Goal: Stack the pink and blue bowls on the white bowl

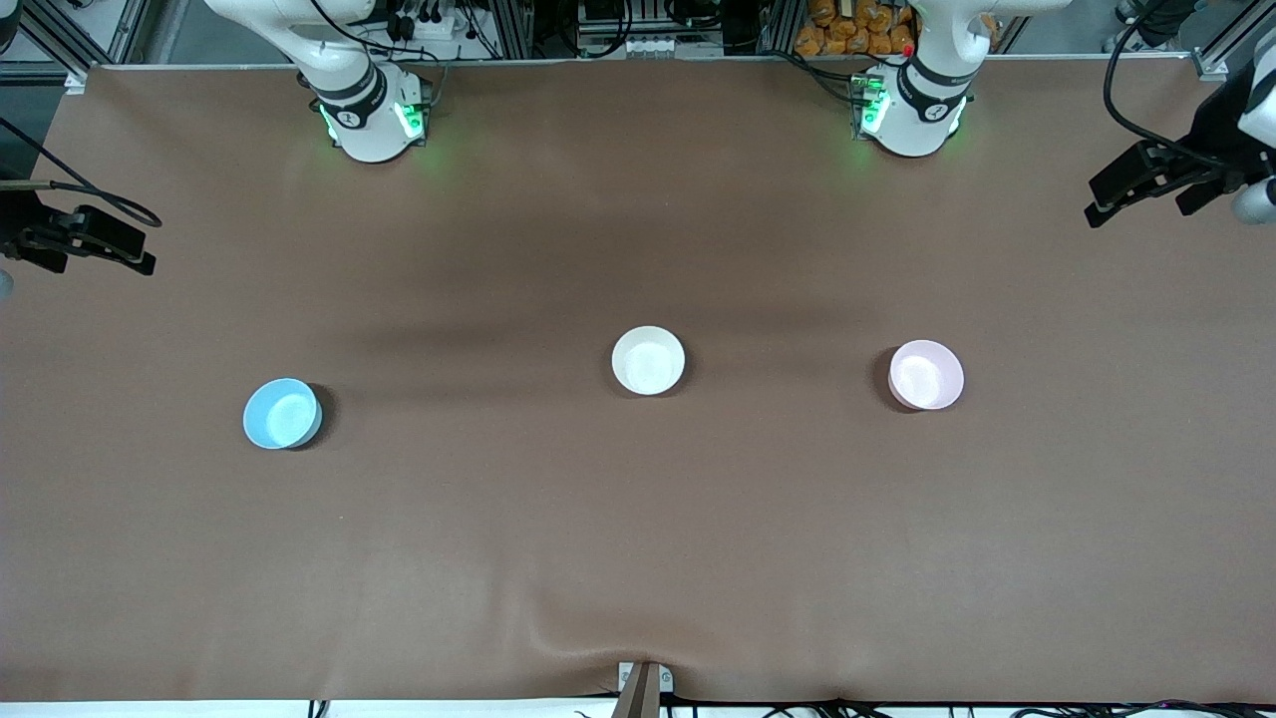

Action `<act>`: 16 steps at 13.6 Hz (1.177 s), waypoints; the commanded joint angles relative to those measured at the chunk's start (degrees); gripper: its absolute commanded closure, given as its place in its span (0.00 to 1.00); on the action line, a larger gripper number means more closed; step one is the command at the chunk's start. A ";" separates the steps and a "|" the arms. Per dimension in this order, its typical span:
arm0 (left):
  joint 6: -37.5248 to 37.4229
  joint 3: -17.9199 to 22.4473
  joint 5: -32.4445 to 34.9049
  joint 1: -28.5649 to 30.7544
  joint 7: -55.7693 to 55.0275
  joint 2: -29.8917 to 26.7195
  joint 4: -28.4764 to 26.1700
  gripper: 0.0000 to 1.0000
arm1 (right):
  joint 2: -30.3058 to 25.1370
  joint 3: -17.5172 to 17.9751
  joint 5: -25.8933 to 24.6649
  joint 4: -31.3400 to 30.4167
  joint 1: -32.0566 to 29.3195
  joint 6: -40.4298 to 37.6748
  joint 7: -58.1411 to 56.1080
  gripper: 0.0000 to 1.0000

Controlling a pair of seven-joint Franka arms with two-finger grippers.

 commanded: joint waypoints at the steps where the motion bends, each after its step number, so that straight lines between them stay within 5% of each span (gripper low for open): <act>1: -0.48 -0.22 0.36 -0.23 1.03 -0.44 -0.30 0.00 | 0.35 0.32 -0.57 0.84 -0.04 -0.23 0.51 0.00; 16: 0.14 -0.83 0.28 -0.14 1.12 0.61 -0.30 0.00 | 0.35 0.32 -0.57 0.75 -0.12 -0.23 0.51 0.00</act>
